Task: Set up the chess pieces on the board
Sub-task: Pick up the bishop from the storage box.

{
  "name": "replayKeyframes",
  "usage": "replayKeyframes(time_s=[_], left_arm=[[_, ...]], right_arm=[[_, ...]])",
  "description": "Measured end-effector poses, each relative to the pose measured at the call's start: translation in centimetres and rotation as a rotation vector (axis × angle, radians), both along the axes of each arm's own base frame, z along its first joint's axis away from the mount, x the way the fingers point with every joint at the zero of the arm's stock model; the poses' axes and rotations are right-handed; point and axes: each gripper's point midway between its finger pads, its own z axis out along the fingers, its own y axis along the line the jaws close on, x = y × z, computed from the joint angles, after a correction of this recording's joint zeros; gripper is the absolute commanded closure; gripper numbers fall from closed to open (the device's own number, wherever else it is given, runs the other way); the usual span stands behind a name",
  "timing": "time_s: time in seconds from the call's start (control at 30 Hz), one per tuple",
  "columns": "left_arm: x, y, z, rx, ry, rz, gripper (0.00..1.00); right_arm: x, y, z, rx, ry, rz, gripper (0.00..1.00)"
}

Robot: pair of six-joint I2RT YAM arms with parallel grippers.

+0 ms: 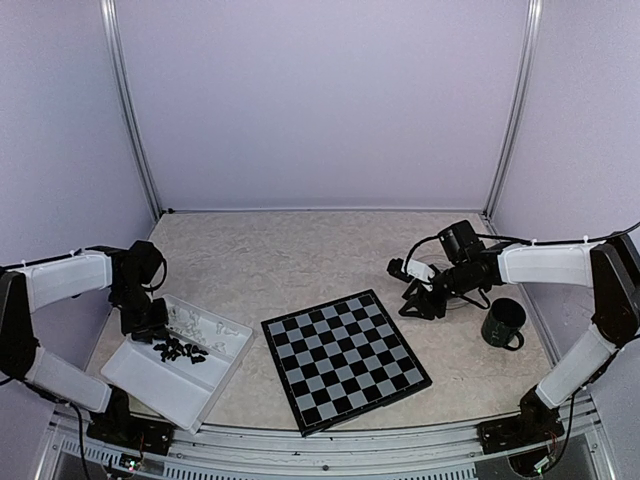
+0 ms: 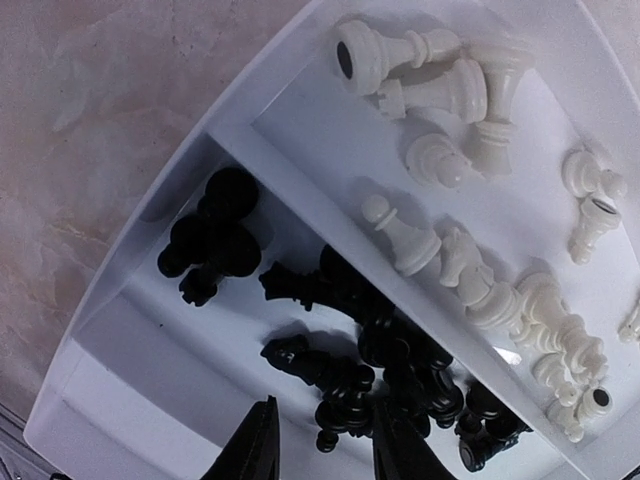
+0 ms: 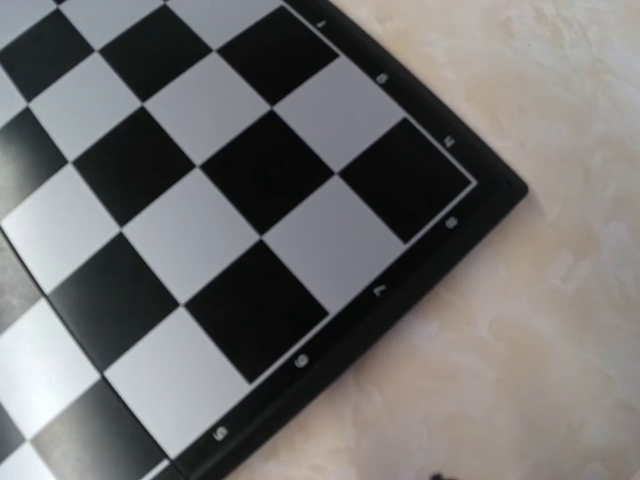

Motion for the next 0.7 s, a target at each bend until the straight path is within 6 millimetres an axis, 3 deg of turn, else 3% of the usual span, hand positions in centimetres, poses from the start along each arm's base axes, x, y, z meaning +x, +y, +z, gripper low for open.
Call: replayKeyframes(time_s=[0.4, 0.7], left_arm=[[1.0, -0.2, -1.3, 0.009, 0.03, -0.046, 0.65], [1.8, -1.6, 1.3, 0.005, -0.008, -0.09, 0.61]], right_arm=[[0.0, -0.1, -0.5, -0.014, 0.008, -0.001, 0.53], [-0.2, 0.0, -1.1, -0.024, 0.025, 0.004, 0.53]])
